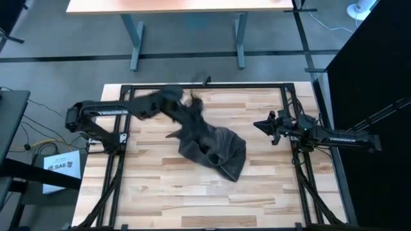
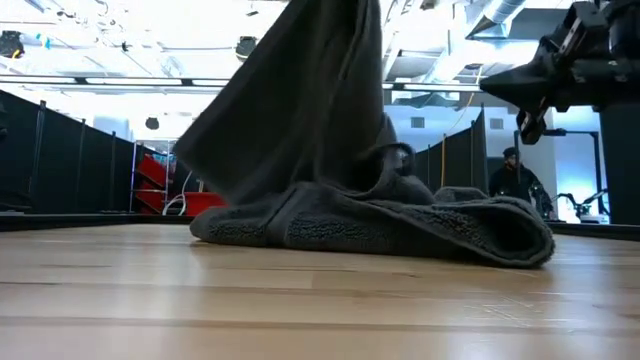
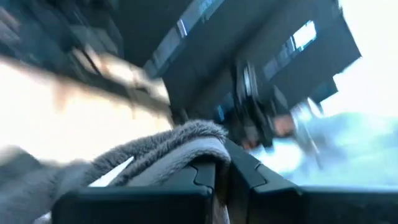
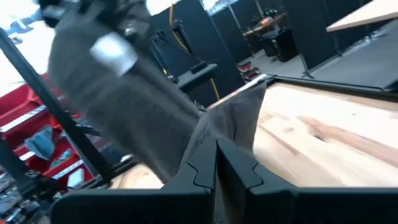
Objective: Roll towel
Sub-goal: Roll the black towel
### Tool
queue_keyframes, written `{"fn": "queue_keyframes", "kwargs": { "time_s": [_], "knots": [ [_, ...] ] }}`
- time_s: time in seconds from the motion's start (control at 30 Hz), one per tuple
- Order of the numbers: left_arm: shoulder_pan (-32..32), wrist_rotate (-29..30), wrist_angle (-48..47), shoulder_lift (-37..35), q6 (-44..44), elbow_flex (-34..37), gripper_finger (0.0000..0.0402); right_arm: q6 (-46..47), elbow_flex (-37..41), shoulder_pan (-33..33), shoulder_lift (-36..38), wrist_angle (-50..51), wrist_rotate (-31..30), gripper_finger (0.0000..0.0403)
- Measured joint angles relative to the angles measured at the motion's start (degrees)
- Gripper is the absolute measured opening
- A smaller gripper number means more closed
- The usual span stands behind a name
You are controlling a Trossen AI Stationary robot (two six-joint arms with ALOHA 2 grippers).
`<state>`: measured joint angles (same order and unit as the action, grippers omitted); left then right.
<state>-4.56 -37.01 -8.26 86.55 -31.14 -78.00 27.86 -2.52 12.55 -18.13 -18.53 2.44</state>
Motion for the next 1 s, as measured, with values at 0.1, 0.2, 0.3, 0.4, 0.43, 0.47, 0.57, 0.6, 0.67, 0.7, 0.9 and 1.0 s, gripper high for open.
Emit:
{"fn": "queue_keyframes", "kwargs": {
  "time_s": [0.1, 0.2, 0.3, 0.4, 0.43, 0.47, 0.57, 0.6, 0.67, 0.7, 0.9, 1.0],
  "knots": [
    [5.56, -1.74, -6.09, 3.03, 0.9, 0.11, 0.0, -1.43, -1.34, 0.38, -2.84, -0.21, 0.02, 0.0],
    [11.15, -1.64, -11.4, 4.53, 0.38, 0.64, 0.0, -3.02, -2.57, 0.38, -5.31, 0.18, 0.08, 0.0],
    [16.12, 2.22, -11.93, 4.61, -2.89, 0.64, 0.0, -4.4, -3.87, -0.27, -7.96, 0.29, 0.58, 0.0],
    [19.83, 9.14, -11.3, 3.38, -6.77, 0.64, 0.0, -6.83, -5.39, -1.79, -11.11, 0.44, 1.18, 0.0],
    [20.9, 11.81, -11.42, 2.85, -7.73, 0.64, 0.0, -7.74, -5.93, -2.32, -12.32, 0.49, 1.95, 0.0],
    [21.91, 14.48, -11.38, 2.29, -8.61, 0.64, 0.0, -8.49, -6.52, -2.84, -13.69, 0.45, 2.53, 0.0],
    [24.68, 22.18, -11.54, 1.05, -9.81, 0.64, 0.0, -8.56, -8.38, -4.43, -18.83, 0.49, 3.89, 0.0],
    [25.4, 24.44, -11.54, 0.88, -10.06, 0.64, 0.0, -8.44, -9.1, -5.01, -20.8, 0.54, 4.56, 0.0001],
    [26.83, 27.58, -11.59, 0.78, -10.67, 0.64, 0.0, -8.33, -11.2, -5.9, -25.08, 1.4, 7.34, 0.0008],
    [27.5, 28.76, -11.58, 0.78, -10.98, 0.64, 0.0, -7.97, -12.6, -6.16, -27.41, 2.17, 8.42, 0.0015],
    [31.66, 32.88, -11.2, 0.7, -12.47, 3.18, 0.0, -12.86, -23.58, -6.52, -39.77, 9.16, 9.56, 0.0082],
    [32.87, 33.74, -9.97, 0.72, -12.68, 5.15, 0.0, -14.56, -28.79, -4.06, -44.88, 10.91, 8.18, 0.011]
  ]
}}
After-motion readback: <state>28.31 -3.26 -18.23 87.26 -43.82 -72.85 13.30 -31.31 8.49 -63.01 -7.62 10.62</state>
